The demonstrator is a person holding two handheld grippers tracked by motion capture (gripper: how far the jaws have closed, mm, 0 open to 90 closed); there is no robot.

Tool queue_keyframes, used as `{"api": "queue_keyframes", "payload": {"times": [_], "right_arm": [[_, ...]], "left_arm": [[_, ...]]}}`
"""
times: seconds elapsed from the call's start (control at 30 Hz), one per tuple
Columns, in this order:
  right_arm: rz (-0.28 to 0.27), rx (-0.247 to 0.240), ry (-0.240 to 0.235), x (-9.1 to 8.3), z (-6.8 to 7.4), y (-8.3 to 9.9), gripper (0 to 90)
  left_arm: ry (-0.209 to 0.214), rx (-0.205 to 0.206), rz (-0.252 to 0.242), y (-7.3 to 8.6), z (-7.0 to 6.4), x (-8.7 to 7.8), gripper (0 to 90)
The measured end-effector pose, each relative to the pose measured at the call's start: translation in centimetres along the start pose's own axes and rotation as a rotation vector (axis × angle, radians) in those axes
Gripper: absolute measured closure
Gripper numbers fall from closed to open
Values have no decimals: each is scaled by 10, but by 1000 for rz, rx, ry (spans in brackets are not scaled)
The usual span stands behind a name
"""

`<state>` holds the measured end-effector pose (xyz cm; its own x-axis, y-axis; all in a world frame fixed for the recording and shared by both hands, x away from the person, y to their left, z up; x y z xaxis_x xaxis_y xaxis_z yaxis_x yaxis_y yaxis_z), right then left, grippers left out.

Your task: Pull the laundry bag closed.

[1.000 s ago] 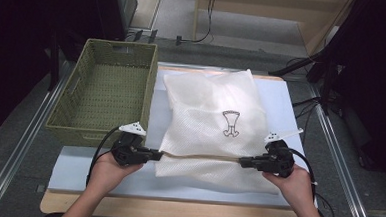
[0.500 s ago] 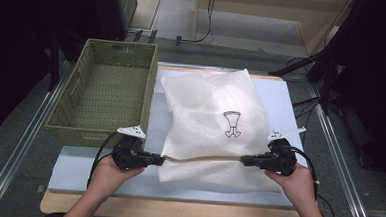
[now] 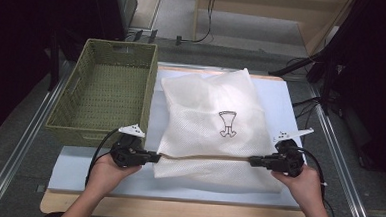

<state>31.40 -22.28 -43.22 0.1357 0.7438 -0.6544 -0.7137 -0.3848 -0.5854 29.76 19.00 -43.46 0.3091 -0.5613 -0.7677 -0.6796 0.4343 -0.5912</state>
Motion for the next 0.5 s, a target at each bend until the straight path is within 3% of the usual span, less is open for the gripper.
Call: {"api": "queue_keyframes", "payload": {"times": [0.2,0.4,0.5], "right_arm": [[-9,14,5,-4,-3,3,880],[-9,30,18,-6,-6,5,880],[-17,45,26,-9,-10,6,879]], "left_arm": [[62,-33,-39,-2,2,-3,871],[44,-39,-39,-2,5,-4,871],[14,-17,-33,-3,5,-4,871]]}}
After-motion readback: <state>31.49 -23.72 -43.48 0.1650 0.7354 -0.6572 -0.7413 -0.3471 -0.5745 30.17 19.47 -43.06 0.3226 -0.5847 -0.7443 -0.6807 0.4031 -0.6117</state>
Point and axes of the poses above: each handheld gripper's, and its own axes: x roughly forward along the jaws, y roughly out of its underside, z roughly to its left, the point moved 3 cm from there along x, roughly forward along the jaws, and after that the axes turned 6 degrees about -y, right-handed, at the moved point
